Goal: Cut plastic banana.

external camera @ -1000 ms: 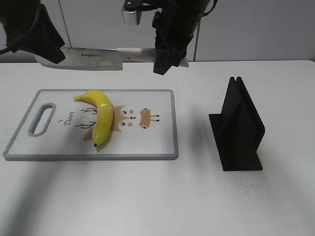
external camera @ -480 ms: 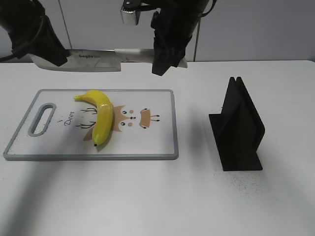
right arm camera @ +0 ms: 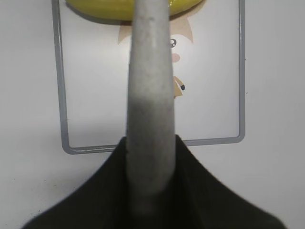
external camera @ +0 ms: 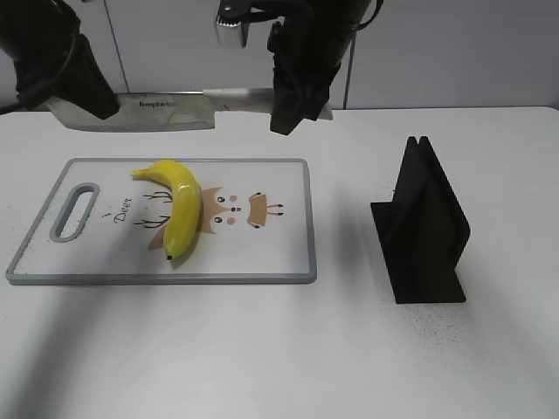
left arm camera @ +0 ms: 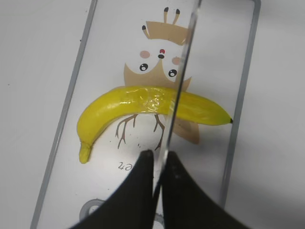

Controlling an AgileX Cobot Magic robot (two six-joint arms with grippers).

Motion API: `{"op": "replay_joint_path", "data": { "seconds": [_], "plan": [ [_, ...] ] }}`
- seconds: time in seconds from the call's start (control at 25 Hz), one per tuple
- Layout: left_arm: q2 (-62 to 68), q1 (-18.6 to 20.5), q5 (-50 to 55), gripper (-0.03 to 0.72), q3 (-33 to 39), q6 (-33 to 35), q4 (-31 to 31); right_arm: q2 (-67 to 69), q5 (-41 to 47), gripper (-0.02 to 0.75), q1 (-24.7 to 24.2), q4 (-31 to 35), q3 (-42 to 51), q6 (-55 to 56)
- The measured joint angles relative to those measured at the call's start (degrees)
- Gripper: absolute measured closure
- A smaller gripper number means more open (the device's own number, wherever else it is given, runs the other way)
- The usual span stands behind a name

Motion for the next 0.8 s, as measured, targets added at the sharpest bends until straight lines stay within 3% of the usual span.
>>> {"op": "replay_joint_path", "data": {
  "seconds": [0.32,0.8],
  "plan": [
    [4.0,0.0,0.0,0.658,0.0,0.1,-0.5,2.1,0.1,0.575,0.0,-1.2,0.0,0.0],
    [18.2,0.1,-6.3,0.652,-1.1,1.2,-1.9,16.3,-6.0,0.573,-0.4,-3.8,-0.8,1.4]
  ]
}}
